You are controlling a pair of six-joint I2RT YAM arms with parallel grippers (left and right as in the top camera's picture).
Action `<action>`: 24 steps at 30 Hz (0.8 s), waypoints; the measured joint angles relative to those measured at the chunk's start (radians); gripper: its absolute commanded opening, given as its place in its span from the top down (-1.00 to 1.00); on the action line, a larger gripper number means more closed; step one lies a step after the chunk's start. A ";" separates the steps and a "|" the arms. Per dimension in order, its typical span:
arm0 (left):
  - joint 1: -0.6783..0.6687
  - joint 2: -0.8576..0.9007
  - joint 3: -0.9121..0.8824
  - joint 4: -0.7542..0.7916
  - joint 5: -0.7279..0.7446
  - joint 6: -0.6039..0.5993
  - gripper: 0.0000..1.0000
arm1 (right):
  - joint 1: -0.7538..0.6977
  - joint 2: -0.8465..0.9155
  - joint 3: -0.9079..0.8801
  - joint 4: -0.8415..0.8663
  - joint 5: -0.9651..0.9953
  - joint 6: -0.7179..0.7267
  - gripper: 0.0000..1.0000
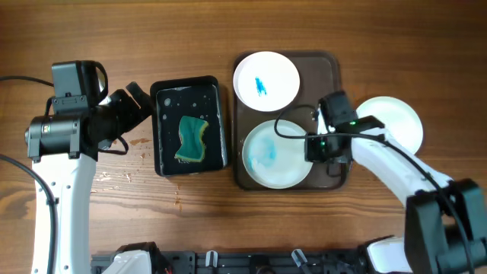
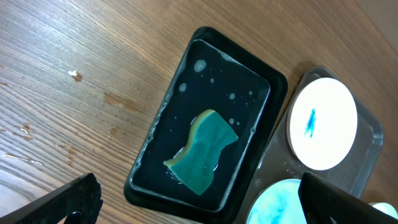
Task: Clean dirty plates on tray and stack at the side
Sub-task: 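Grip the rim of the lower plate on the tray with right gripper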
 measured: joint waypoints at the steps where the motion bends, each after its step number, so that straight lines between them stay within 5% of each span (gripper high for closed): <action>1: 0.000 0.000 0.000 0.000 0.026 0.000 -1.00 | -0.002 0.009 -0.002 0.013 0.022 0.035 0.66; 5: -0.007 0.001 0.000 0.010 0.163 0.004 -1.00 | -0.047 -0.012 0.049 -0.074 0.058 0.031 0.31; 7: -0.047 0.009 0.000 0.011 0.188 0.024 -1.00 | -0.061 -0.070 0.096 -0.124 0.064 -0.027 0.30; 11: -0.126 0.039 0.000 0.011 0.209 0.061 -0.49 | -0.062 -0.227 0.166 -0.175 0.063 -0.097 0.31; 18: -0.304 0.250 -0.135 0.074 -0.054 -0.009 -0.28 | -0.062 -0.261 0.166 -0.180 0.018 -0.078 0.47; 20: -0.333 0.369 -0.188 0.123 -0.076 -0.016 0.09 | -0.062 -0.261 0.166 -0.181 0.014 -0.071 0.47; 21: -0.351 0.442 -0.207 0.155 -0.087 -0.017 0.40 | -0.062 -0.261 0.166 -0.182 0.014 -0.069 0.47; 22: -0.363 0.495 -0.211 0.185 -0.093 -0.013 0.92 | -0.062 -0.261 0.166 -0.182 0.013 -0.065 0.47; 24: -0.377 0.553 -0.211 0.218 -0.101 -0.017 0.92 | -0.062 -0.261 0.166 -0.183 0.011 -0.064 0.47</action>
